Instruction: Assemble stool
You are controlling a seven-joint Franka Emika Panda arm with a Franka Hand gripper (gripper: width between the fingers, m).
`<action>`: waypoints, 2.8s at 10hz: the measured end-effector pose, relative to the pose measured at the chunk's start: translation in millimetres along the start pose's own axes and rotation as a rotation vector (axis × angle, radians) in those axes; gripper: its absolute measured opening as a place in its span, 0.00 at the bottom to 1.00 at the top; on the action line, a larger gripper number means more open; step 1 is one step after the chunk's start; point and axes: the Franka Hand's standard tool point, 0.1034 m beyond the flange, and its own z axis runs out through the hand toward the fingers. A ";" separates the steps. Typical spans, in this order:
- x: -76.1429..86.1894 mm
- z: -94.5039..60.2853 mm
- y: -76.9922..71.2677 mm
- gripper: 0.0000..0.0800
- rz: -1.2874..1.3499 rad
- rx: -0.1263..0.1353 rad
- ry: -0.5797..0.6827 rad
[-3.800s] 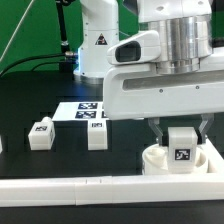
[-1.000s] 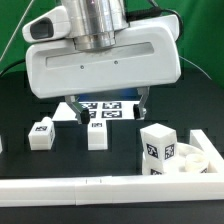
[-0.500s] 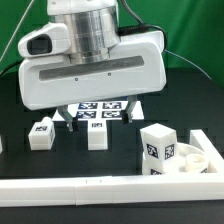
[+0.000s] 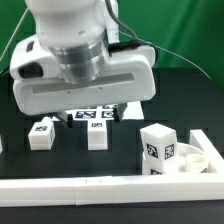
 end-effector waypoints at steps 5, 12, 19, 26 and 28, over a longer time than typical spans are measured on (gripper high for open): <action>-6.7 14.8 -3.6 0.81 -0.004 0.028 -0.255; -18.2 44.0 9.9 0.81 0.037 0.001 -0.335; -23.6 58.3 0.3 0.56 0.026 0.000 -0.365; -25.3 53.8 -0.7 0.41 0.028 0.007 -0.371; -34.0 -3.6 -17.3 0.41 0.018 0.022 -0.329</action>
Offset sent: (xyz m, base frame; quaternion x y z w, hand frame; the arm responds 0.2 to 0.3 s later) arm 0.0000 0.0000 0.0000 0.0000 -0.1938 0.0000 0.9810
